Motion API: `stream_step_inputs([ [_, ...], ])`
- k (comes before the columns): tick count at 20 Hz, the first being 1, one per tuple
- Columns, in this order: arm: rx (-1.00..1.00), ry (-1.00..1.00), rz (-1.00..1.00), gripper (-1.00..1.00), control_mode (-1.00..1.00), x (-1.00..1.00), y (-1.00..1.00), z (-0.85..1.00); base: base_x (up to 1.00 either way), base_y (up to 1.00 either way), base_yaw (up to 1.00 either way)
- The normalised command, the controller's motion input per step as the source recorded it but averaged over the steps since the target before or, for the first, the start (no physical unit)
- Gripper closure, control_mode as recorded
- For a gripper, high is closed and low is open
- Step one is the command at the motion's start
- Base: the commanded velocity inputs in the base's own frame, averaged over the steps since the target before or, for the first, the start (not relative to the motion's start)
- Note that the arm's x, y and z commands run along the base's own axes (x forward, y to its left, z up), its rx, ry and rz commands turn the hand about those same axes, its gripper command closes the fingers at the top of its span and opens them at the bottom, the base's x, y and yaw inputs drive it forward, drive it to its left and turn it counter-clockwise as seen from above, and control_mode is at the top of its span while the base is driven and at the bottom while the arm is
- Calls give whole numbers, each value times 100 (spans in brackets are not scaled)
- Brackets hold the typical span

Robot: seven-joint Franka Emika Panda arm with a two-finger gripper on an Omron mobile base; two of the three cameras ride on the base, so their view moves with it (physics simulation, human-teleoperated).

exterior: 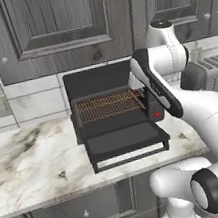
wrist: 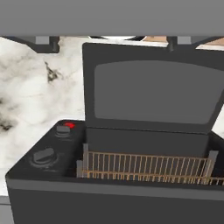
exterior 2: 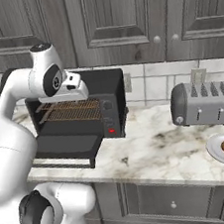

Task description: Pick up the bagel from the plate, place it on the toaster oven rack, close the door, and set the timer.

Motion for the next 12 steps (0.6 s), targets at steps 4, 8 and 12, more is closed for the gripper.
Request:
stream_step_inputs([
  [4, 0, 0, 0, -100, 100, 0, 0, 0, 0, -75, 0],
  [8, 0, 0, 0, -100, 100, 0, 0, 0, 0, -60, 0],
  [12, 0, 0, 0, -100, 100, 0, 0, 0, 0, -39, 0],
])
